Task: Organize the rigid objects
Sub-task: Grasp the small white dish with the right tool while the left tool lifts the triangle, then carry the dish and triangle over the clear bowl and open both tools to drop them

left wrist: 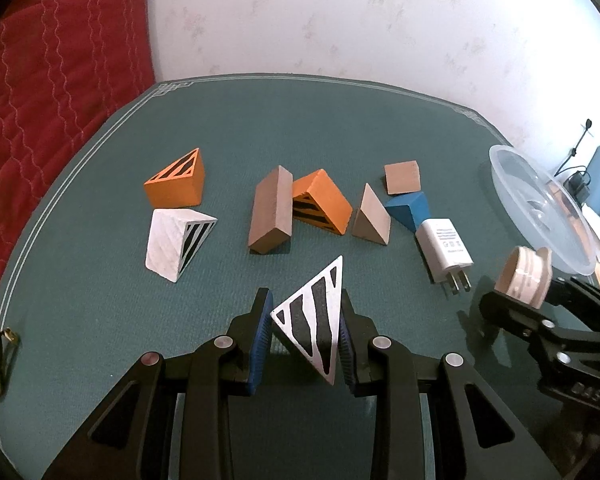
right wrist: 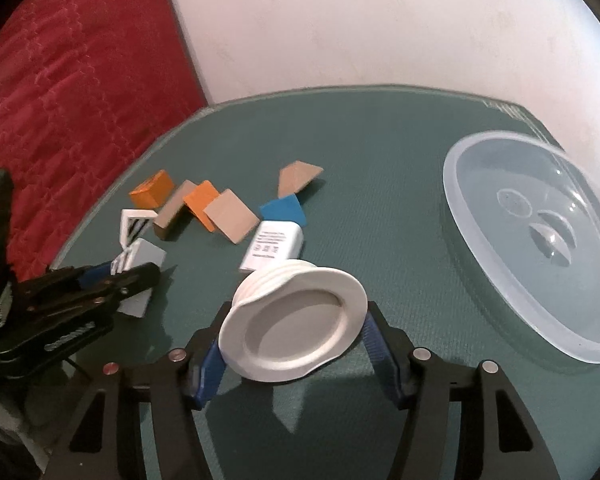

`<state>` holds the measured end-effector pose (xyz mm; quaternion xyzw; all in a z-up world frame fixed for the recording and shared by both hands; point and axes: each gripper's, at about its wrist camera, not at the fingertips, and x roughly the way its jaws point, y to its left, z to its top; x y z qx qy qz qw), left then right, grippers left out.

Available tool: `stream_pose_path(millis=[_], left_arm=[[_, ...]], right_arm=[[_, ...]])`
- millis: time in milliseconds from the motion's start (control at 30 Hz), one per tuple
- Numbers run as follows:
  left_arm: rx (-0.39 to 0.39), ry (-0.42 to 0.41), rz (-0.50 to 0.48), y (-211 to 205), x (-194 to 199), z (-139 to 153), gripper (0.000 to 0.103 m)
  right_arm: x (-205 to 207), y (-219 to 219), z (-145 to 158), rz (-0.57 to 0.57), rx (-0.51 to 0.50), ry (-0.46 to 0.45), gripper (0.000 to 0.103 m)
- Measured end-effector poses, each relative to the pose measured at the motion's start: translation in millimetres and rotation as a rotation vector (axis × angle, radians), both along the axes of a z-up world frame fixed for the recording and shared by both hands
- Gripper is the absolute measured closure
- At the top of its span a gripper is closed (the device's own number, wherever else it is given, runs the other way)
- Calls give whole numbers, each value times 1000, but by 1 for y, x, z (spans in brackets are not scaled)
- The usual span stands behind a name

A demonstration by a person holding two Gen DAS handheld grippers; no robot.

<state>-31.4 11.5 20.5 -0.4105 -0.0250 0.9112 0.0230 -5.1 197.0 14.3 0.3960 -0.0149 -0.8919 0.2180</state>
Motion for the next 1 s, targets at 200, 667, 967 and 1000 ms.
stream_pose_path(millis=[200, 667, 967, 1000], left_arm=[[-21, 1, 14, 6, 1, -1, 72], [-65, 21, 33, 18, 9, 15, 72], [-69, 40, 9, 33, 15, 27, 72], [-70, 42, 6, 35, 15, 29, 72]], right_arm=[[8, 13, 17, -32, -62, 65, 38], [10, 63, 52, -220, -164, 167, 38], [-18, 122, 60, -457, -95, 151, 38], [-21, 126, 59, -472, -88, 147, 38]])
